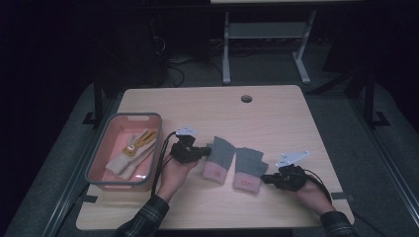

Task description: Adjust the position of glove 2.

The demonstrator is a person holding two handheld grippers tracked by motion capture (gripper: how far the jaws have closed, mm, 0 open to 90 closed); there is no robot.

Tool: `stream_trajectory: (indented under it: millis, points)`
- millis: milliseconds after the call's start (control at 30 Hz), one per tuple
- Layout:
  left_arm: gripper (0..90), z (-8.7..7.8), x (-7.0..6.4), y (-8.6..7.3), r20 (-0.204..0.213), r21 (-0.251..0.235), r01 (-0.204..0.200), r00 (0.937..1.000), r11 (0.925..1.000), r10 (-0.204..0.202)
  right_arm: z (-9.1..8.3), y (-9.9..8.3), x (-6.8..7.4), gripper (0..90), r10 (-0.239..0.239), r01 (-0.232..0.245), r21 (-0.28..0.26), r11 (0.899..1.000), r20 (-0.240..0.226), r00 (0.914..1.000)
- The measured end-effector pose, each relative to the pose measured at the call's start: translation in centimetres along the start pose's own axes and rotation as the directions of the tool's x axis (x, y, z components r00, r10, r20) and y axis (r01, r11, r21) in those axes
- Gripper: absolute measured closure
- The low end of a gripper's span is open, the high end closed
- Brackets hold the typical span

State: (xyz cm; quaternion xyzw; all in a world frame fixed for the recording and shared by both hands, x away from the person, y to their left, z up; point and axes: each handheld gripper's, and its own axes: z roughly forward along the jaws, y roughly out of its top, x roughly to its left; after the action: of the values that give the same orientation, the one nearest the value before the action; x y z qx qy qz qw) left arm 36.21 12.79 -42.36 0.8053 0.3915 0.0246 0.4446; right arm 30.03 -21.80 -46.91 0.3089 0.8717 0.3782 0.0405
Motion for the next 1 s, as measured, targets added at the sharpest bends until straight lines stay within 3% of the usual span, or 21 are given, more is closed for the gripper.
stream_trajectory:
  millis: [633, 1000]
  points:
    - [87.7, 0.5, -1.7, 2.1, 0.060, -0.024, -0.042, 0.9972, 0.9988, 0.043, 2.8, 2.6, 0.7, 90.0, -0.011, 0.011, -0.009, 1.000, -0.045, 0.9989]
    - [87.7, 1.4, -3.1, 2.5, 0.084, -0.003, -0.079, 0.9933, 0.9969, 0.079, 4.9, 4.3, 1.9, 90.0, -0.025, 0.024, -0.011, 1.000, -0.057, 0.9980]
